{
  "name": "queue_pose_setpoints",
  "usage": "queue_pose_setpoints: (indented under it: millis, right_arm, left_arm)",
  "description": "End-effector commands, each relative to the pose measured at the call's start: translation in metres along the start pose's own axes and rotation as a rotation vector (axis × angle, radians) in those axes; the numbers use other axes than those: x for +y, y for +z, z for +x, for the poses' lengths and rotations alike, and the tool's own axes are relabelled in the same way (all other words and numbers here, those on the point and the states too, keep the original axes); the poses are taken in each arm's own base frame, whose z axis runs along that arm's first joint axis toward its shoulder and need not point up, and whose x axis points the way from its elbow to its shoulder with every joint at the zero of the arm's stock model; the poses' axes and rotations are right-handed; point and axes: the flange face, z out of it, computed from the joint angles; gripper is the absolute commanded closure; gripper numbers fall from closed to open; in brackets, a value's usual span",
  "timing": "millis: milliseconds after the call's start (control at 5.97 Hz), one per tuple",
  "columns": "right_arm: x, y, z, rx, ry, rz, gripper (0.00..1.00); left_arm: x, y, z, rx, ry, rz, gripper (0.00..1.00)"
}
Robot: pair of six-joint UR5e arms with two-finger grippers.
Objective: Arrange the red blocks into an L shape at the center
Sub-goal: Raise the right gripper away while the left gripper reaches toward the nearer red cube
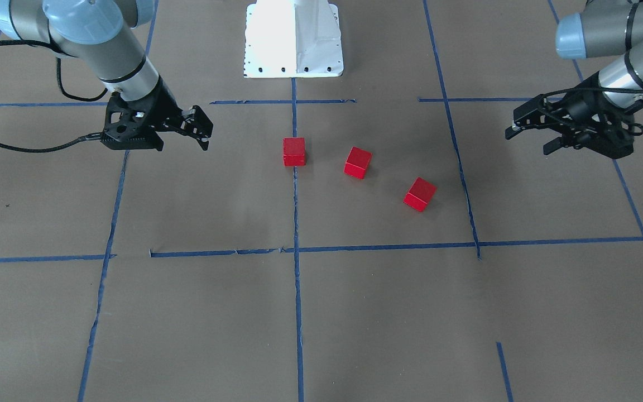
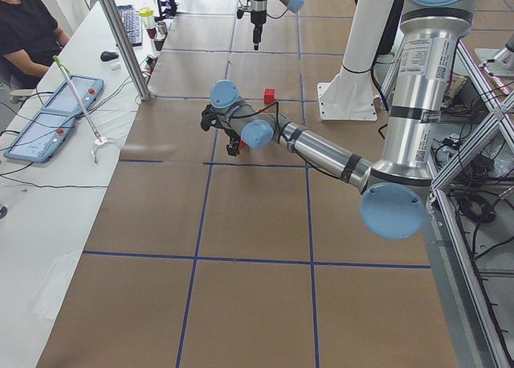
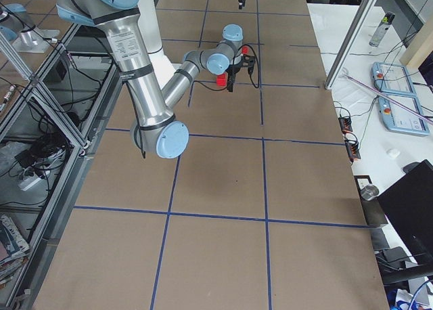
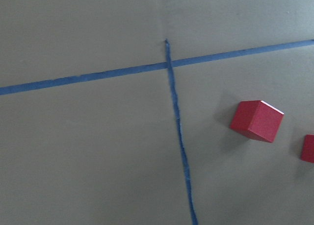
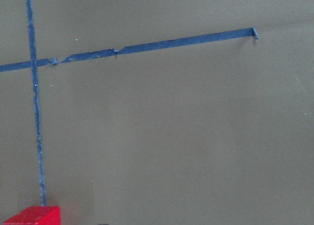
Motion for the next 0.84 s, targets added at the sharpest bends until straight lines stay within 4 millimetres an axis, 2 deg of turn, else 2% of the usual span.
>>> queue_pose_setpoints:
  millis: [0, 168, 503, 670]
  right_arm:
    - [-0.011, -0.001, 0.042, 0.034, -0.041, -0.006, 0.0]
    - [-0.01, 0.001, 0.047, 0.041, -0.061, -0.01, 0.0]
    - [-0.009, 0.001, 0.048, 0.042, -0.063, -0.012, 0.0]
    - [-0.008, 0.003, 0.046, 0.042, -0.067, -0.015, 0.0]
  left_arm:
    - [-0.001, 0.065, 0.093, -0.034, 0.046, -0.004, 0.0]
    - [0.004, 0.093, 0.138, -0.044, 0.081, 0.007, 0.0]
    - [0.029, 0.156, 0.208, -0.121, 0.111, 0.025, 0.0]
    - [0.03, 0.173, 0.245, -0.185, 0.117, 0.038, 0.0]
